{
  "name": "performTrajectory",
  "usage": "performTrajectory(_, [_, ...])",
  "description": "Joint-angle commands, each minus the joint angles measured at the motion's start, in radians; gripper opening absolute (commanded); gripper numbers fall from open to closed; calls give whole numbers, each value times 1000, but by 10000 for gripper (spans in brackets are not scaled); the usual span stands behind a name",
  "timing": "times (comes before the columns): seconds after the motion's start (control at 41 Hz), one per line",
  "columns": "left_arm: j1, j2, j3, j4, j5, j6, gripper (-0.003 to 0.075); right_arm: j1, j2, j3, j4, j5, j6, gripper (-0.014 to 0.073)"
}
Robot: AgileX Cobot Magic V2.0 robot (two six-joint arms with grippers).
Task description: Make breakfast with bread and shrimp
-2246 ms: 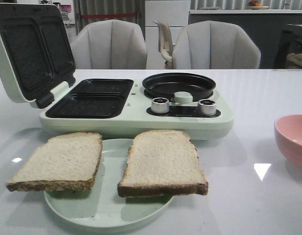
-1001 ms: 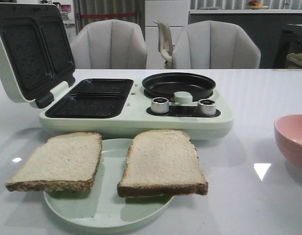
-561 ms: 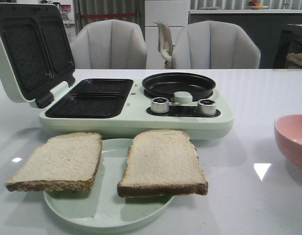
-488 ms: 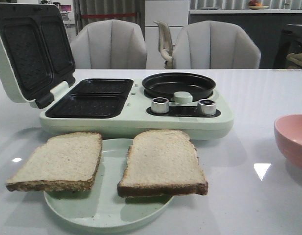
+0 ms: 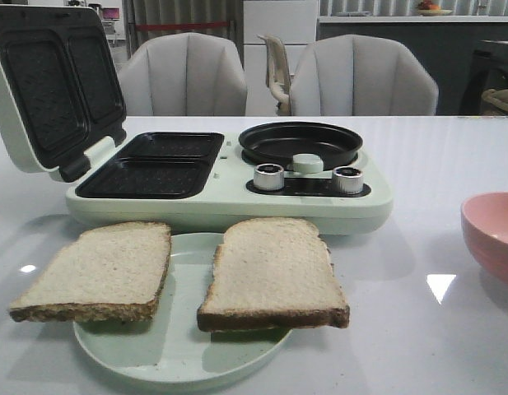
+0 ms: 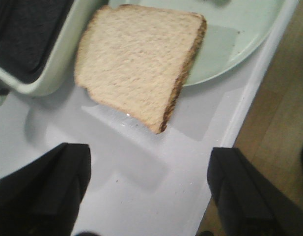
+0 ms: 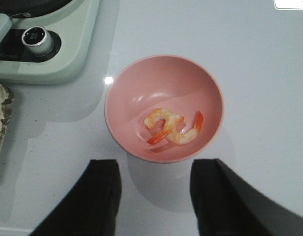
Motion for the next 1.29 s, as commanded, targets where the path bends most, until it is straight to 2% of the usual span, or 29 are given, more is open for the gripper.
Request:
performTrajectory(0.0, [-56, 91, -20, 96, -153, -102, 531, 0, 1, -31, -6, -62, -5, 448])
performTrajectory(0.195, [-104, 262, -20, 344, -172, -329, 531, 0, 1, -31, -6, -62, -5, 448])
performTrajectory(0.342, [-116, 331, -35, 581, -172, -588, 531, 0, 1, -31, -6, -62, -5, 448])
performTrajectory(0.488, [-116, 381, -54, 823, -110, -874, 531, 0, 1, -31, -6, -61, -5, 448])
performTrajectory(0.561, [-116, 402, -56, 928, -104, -974, 531, 0, 1, -31, -6, -61, -5, 448])
performTrajectory(0.805, [-116, 482, -58, 1078, -104, -1022, 531, 0, 1, -31, -6, -61, -5, 448])
performTrajectory(1.025, [-116, 534, -58, 1276, -77, -1224, 524, 0, 1, -31, -6, -61, -5, 448])
performTrajectory(1.147, [-116, 538, -58, 1288, -67, -1242, 449, 0, 1, -31, -6, -61, -5, 448])
performTrajectory(1.269, [-116, 538, -58, 1286, -66, -1242, 328, 0, 1, -31, -6, -61, -5, 448])
